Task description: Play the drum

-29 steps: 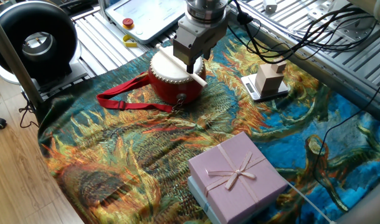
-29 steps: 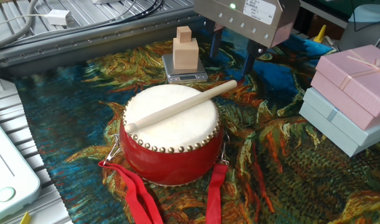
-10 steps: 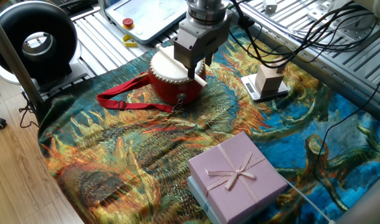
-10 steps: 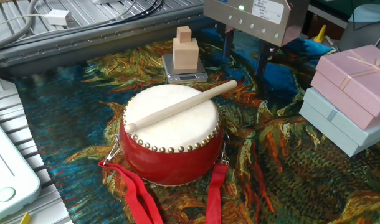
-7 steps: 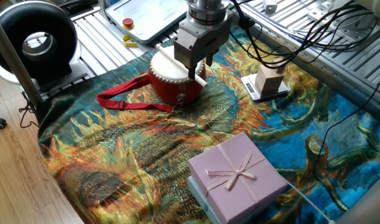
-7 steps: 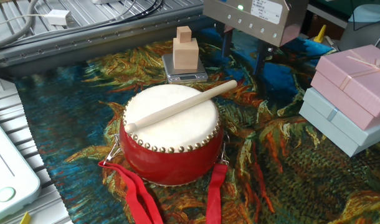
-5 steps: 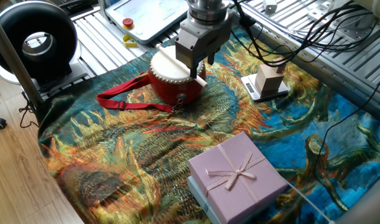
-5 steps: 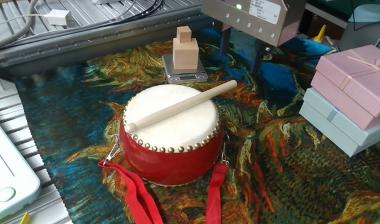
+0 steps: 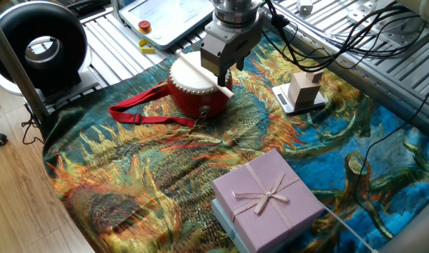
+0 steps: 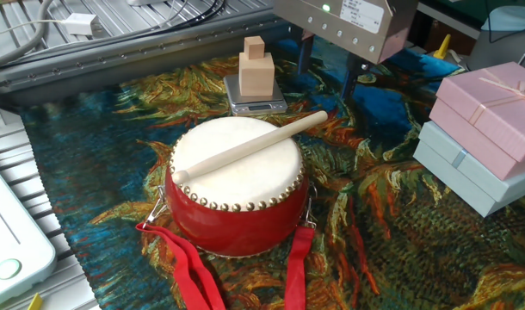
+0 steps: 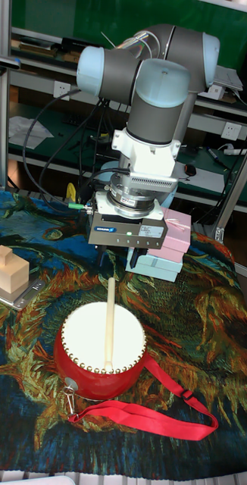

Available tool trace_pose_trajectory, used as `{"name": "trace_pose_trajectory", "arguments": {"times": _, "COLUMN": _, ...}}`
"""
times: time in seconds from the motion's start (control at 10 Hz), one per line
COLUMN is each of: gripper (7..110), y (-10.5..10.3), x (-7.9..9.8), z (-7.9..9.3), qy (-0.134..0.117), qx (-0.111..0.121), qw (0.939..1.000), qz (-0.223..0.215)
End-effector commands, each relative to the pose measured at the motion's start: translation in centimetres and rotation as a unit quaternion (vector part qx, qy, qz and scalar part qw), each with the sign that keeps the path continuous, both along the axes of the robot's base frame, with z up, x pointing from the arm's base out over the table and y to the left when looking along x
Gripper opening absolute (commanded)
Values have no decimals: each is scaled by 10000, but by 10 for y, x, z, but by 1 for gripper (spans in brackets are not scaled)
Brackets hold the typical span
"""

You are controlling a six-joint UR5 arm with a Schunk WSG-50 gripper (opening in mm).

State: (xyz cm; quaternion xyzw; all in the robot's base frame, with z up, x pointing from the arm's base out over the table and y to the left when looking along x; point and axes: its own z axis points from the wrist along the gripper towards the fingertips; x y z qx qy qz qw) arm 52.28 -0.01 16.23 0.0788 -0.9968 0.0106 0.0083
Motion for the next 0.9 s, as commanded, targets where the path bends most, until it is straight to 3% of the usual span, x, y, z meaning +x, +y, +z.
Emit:
{"name": "trace_pose_trajectory", "arguments": {"times": 0.0, "gripper": 66, "y": 4, "x": 1, "z": 1, "qy": -28, "qx": 85, "qw": 10000, "qz": -26}}
{"name": "trace_pose_trajectory", "arguments": {"times": 0.4, "gripper": 66, "y": 5, "x": 10, "z": -8, "qy": -21, "qx": 115, "qw": 9999, "qz": -57}}
{"name": "trace_pose_trajectory", "arguments": {"times": 0.8, "gripper": 66, "y": 7, "x": 27, "z": -21, "qy": -167, "qx": 178, "qw": 9997, "qz": -102}}
